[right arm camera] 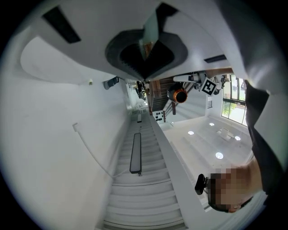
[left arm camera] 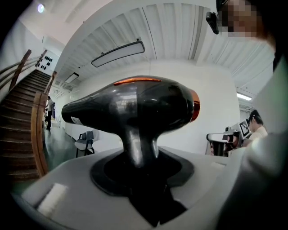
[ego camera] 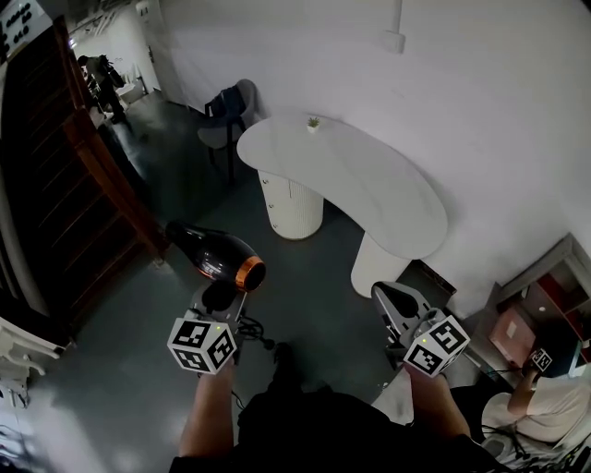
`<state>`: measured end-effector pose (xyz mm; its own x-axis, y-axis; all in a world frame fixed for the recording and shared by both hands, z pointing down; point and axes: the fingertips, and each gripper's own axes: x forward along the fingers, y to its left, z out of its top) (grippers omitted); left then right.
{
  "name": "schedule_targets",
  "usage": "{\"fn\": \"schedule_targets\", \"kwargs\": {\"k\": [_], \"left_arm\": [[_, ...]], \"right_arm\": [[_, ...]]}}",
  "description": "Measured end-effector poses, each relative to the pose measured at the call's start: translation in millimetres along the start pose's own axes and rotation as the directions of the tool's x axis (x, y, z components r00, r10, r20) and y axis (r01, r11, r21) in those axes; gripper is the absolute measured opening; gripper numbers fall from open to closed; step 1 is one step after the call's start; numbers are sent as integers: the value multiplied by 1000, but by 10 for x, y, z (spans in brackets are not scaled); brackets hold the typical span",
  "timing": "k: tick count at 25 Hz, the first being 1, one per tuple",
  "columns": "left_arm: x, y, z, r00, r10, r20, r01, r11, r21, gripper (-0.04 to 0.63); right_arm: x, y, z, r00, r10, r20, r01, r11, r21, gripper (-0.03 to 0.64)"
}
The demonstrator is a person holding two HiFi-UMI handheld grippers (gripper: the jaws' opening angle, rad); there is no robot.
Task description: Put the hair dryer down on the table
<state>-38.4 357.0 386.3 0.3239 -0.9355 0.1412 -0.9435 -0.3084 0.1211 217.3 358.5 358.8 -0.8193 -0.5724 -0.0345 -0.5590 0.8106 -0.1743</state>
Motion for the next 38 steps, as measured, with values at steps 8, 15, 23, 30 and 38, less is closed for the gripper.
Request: {"fn": "schedule_targets", "kwargs": {"k": [8,15,23,30,38], "left_arm": [[740,697,151,999,-31,5,31,999,16,173],[1259,1352,339,999,-46,7,46,999,29,173],[1509,2035,393,999,-52,5,52,999,4,173],[1624,2436,455,999,-42,15,42,999,5,173],[1970,2652,421,999,-34,-18,34,999,4,173]], "right_arm": [[837,-460,-23,999,-38,-20,38,999,7,12],[1695,-703,-21,999,-31,-43,32,999,15,12],[2502,-757,-1,998,-23,-64,23,1000,9,12],[2932,-757,-29,997,-11,-72,11,1000,10,12],[3272,-1124,-141,998,0,-69,4,999,52,12]]}}
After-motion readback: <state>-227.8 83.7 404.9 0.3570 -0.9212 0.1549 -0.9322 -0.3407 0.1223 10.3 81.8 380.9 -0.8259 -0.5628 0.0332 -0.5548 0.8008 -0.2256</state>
